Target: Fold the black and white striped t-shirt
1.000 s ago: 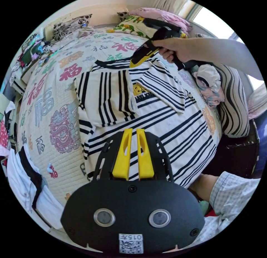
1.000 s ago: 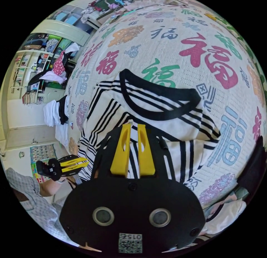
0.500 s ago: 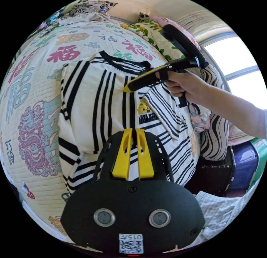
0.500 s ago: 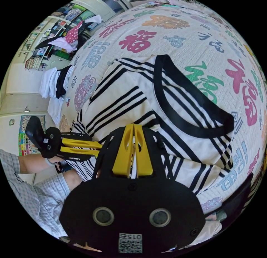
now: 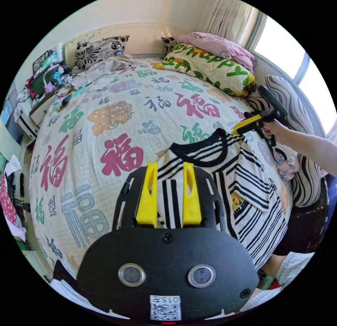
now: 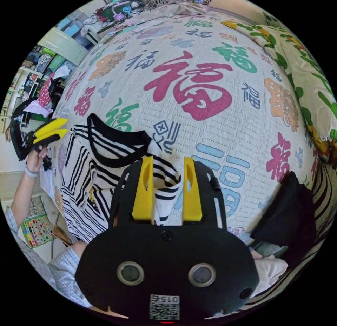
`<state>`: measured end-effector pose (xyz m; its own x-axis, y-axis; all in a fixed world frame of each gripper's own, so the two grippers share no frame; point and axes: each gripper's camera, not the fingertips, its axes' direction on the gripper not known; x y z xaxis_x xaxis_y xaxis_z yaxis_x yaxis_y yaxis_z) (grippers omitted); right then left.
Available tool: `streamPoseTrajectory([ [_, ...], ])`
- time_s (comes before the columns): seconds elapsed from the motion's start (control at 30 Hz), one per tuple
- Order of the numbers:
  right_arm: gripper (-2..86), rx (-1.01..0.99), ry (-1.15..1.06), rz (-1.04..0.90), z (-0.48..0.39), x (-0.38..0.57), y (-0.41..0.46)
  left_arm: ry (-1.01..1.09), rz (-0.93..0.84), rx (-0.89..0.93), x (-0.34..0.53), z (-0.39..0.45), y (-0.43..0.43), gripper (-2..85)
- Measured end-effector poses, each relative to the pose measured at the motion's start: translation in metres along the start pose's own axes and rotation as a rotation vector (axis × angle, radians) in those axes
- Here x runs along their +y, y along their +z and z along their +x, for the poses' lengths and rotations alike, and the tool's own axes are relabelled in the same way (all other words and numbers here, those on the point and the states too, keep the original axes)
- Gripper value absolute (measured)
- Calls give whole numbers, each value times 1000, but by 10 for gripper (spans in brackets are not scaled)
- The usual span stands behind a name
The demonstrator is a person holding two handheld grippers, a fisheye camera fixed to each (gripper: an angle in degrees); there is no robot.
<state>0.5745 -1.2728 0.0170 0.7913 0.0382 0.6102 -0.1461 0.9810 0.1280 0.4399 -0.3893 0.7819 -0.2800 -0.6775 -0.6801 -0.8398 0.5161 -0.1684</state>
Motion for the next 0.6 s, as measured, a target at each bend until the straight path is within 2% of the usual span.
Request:
streamPoseTrajectory([
  [0.1,111,-14,-18,-68,3,4,8,58,-170,12,-41,1,38,102],
  [0.2,53,89,-72,-92,-5,17,6,141,-360,-33,-52,13,76,84],
  [0.27,7,58,-151,-139,-7,29,2,180,-356,-47,-51,20,78,59],
  [0.33,-3,45,-153,-173,-5,35,-3,174,-406,12,-55,21,79,25],
  [0.6,-10,62,-66,-56,18,56,-71,107,-321,22,-94,7,34,5],
])
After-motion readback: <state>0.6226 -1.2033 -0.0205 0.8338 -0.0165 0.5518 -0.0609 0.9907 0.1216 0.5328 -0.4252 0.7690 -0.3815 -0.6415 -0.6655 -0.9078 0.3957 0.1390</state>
